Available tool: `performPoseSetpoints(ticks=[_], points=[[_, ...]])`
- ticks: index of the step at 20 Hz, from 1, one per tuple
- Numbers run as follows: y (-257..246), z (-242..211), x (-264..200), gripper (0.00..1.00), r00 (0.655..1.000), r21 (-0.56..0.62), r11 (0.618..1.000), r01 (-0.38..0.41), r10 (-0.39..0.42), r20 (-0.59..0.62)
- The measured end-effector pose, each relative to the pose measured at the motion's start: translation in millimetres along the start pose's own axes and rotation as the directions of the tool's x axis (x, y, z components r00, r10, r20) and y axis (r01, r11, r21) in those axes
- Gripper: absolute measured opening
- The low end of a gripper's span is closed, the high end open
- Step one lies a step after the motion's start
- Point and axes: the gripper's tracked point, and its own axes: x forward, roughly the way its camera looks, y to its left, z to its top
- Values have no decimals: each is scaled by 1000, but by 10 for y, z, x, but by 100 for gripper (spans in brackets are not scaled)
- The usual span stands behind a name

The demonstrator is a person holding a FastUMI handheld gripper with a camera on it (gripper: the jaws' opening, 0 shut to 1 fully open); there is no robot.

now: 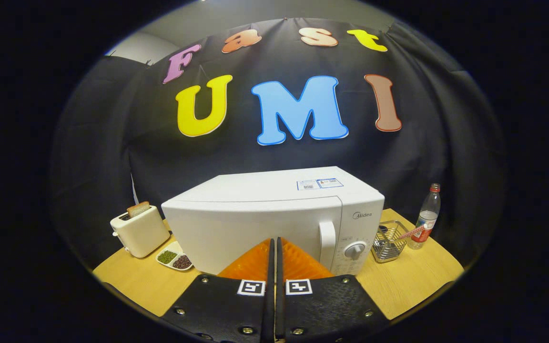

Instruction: Open the microwave, put the food inside, and close the microwave door.

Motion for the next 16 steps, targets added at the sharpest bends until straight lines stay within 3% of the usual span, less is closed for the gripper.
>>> performPoseSetpoints(ticks=[12, 14, 15, 16], points=[[-117, 53, -1197, 2, 996, -20, 998, 58, -56, 71], [-137, 67, -1344, 7, 994, -21, 998, 65, -63, 84], [-106, 95, -1437, 20, 993, -24, 998, 62, -59, 98], [-76, 105, -1494, 46, 993, -30, 998, 57, -54, 107]])
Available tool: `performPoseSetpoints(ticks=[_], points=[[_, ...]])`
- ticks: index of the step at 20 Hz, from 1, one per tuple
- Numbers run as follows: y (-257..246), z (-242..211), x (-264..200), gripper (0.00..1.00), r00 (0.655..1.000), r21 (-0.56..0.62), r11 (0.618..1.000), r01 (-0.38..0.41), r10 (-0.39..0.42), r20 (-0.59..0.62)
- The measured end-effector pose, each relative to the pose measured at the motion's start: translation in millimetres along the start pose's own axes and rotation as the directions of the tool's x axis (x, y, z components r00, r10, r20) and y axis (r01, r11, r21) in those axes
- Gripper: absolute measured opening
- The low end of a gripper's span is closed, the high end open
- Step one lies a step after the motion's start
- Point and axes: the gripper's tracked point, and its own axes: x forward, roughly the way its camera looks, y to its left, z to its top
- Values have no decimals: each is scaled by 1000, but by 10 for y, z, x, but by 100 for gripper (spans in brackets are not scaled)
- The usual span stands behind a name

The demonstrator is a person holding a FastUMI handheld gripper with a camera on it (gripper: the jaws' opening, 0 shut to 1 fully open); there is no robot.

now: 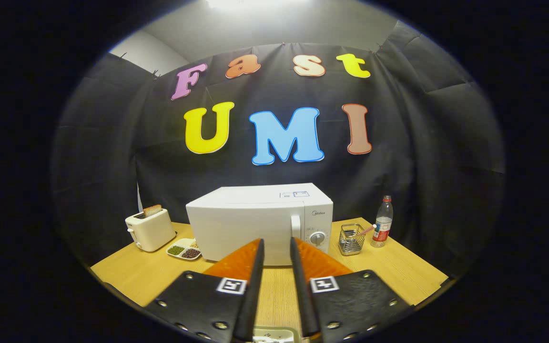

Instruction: Open the microwave, put the food inside, and close the microwave door.

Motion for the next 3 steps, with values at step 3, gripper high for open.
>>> performPoseSetpoints(ticks=[3], points=[[16, 42, -161, 98, 1000, -30, 1000, 8, -7, 30]])
